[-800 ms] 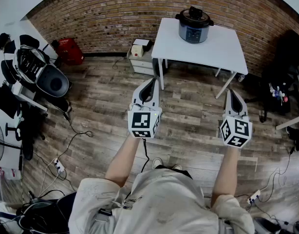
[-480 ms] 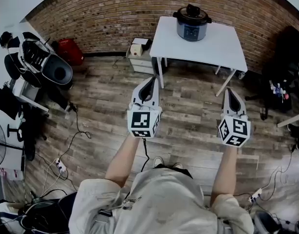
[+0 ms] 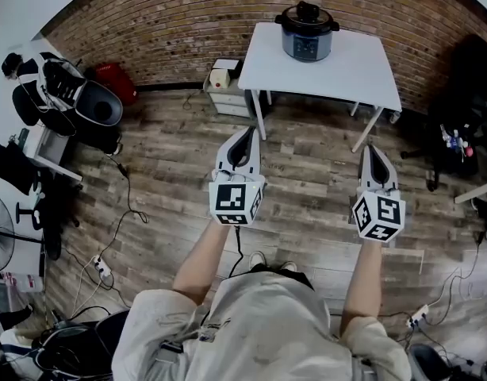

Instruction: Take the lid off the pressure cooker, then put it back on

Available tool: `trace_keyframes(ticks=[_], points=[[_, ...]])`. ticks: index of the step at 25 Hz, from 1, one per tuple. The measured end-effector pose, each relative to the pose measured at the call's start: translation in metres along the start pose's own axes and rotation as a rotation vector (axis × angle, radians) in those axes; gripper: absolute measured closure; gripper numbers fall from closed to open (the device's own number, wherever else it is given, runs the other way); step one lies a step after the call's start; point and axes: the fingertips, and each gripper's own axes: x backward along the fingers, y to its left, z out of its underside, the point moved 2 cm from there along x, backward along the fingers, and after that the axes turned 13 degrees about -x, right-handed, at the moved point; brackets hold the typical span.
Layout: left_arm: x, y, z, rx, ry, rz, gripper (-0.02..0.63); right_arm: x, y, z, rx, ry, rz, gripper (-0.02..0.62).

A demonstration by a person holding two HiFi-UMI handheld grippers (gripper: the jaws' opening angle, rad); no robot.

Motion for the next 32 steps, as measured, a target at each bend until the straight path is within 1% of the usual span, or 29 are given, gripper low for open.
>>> trace_keyframes(ticks=[2,4,8,13,15,16,18,22,25,32], points=[[-0.002,-0.007,-0.001,-0.003,0.005,0.001,0.591,0.001,-0.005,0.000,-0.009,-0.008,-0.009,0.566],[-0.002,-0.014,-0.001,-0.006,0.009,-0.001,0.591,0.003,-0.010,0.001,-0.017,-0.006,-0.027,0.509],[-0.001,-0.025,-0.003,-0.009,0.016,-0.006,0.591,0.005,-0.014,0.004,-0.003,0.011,-0.063,0.481],[0.005,-0.035,-0.001,0.004,0.043,-0.014,0.591,0.011,-0.016,0.008,-0.009,0.027,-0.103,0.387],[0.007,-0.036,0.000,0.010,0.054,-0.019,0.580,0.013,-0.016,0.008,-0.002,0.030,-0.109,0.385],[0.008,-0.037,0.000,0.009,0.056,-0.020,0.562,0.014,-0.017,0.008,-0.001,0.029,-0.111,0.385],[0.008,-0.038,-0.001,0.003,0.061,-0.017,0.482,0.015,-0.018,0.008,0.000,0.026,-0.110,0.385],[0.005,-0.038,0.003,-0.003,0.074,-0.009,0.427,0.012,-0.020,0.010,0.000,0.028,-0.103,0.379],[-0.002,-0.039,0.008,-0.007,0.081,-0.004,0.411,0.004,-0.022,0.012,0.002,0.032,-0.100,0.377],[-0.037,-0.029,0.024,0.005,0.075,0.005,0.410,-0.032,-0.025,0.011,0.019,0.034,-0.087,0.377]])
